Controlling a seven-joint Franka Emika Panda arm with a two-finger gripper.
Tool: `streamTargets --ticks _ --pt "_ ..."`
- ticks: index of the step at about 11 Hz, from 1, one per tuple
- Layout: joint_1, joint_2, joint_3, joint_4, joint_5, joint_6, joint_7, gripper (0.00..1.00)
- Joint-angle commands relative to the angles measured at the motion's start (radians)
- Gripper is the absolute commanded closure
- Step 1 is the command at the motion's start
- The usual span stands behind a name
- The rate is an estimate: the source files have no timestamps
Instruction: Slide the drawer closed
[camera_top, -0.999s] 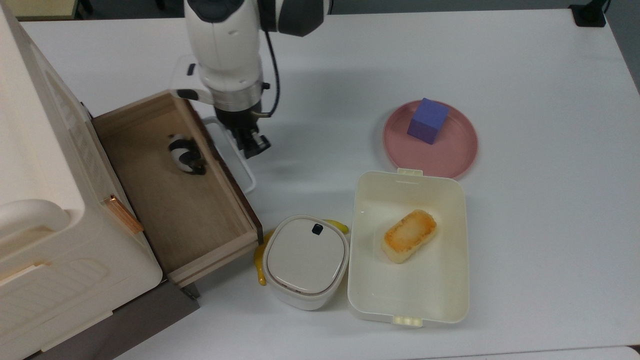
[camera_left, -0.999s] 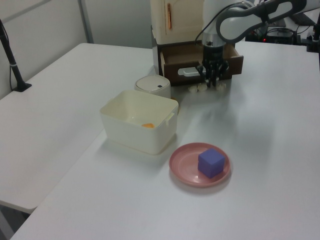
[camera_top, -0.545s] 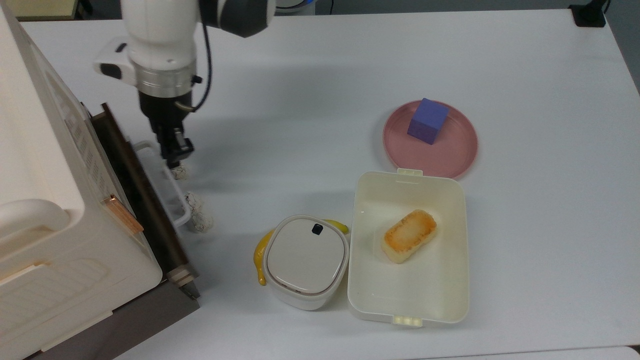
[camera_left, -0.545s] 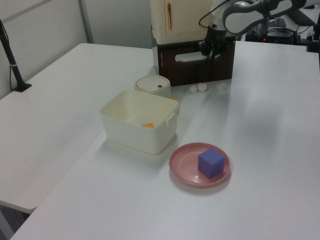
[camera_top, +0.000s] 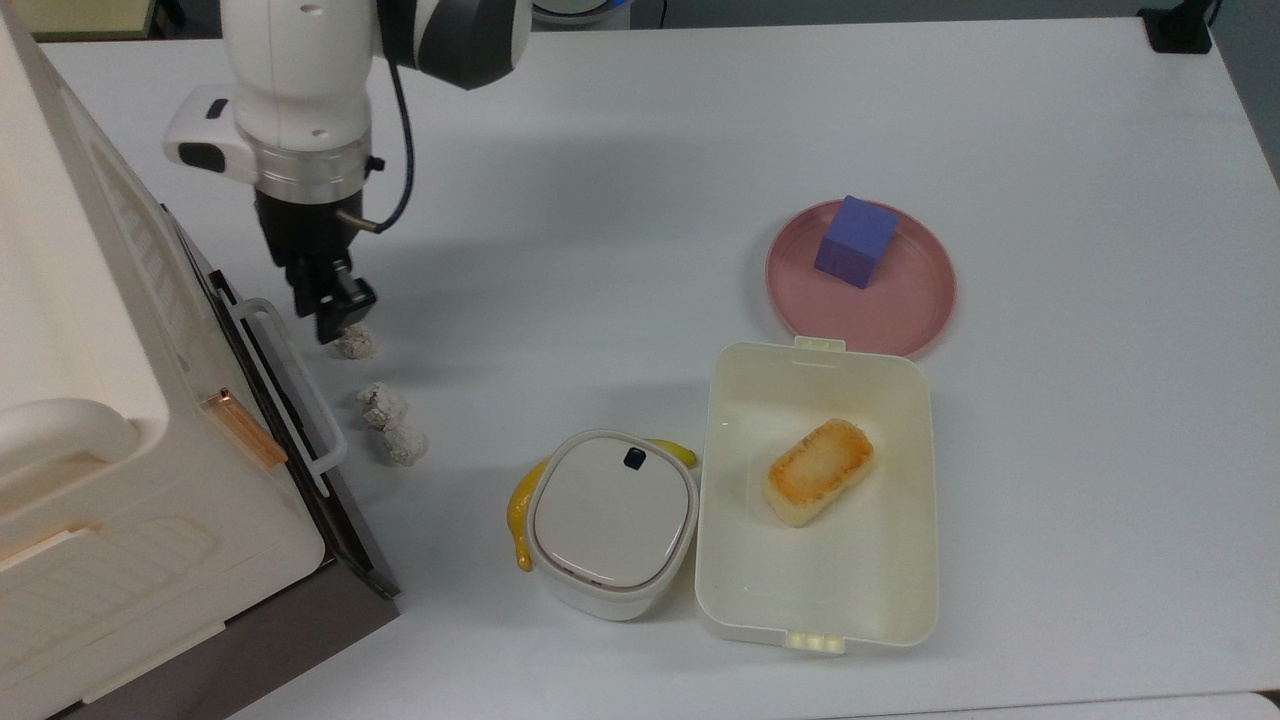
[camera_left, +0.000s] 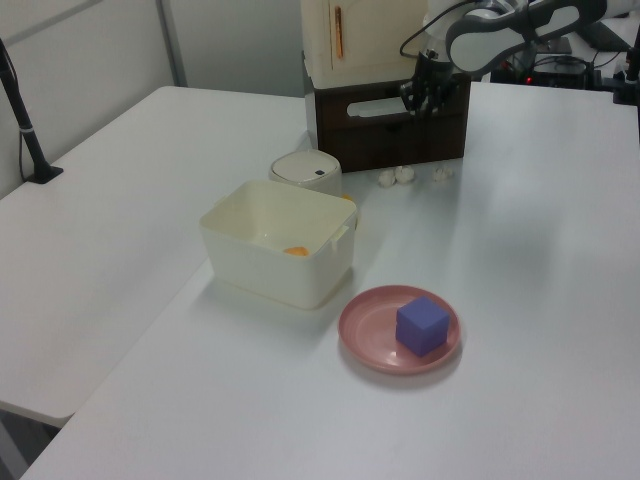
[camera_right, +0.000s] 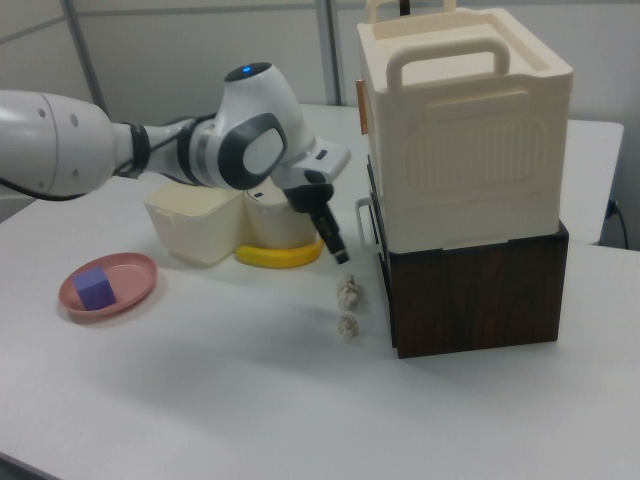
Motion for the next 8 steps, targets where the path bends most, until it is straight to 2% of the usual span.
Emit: streamTargets --ticks 1,3,4,5,6,7,8 --pt "0.099 -0.132 -0.010 -0.029 0.101 -0.286 -0.269 0.36" --pt "0.157 -0.214 -0.012 -0.029 0.109 -0.428 -0.342 0.00" --pt "0.169 -0.260 -0.009 -0.032 0.108 -0.465 -0.409 0.00" --pt "0.171 -0.300 0.002 -0.038 0.108 -0.515 -0.542 0.00" --pt "0.168 -0.329 0.032 -0.038 0.108 -0.545 -0.671 0.00" --pt "0.165 -0.340 0.036 -0.035 0.111 -0.551 -0.742 0.00" --pt "0.160 -0.340 0.036 -0.033 0.112 -0.545 -0.750 0.00"
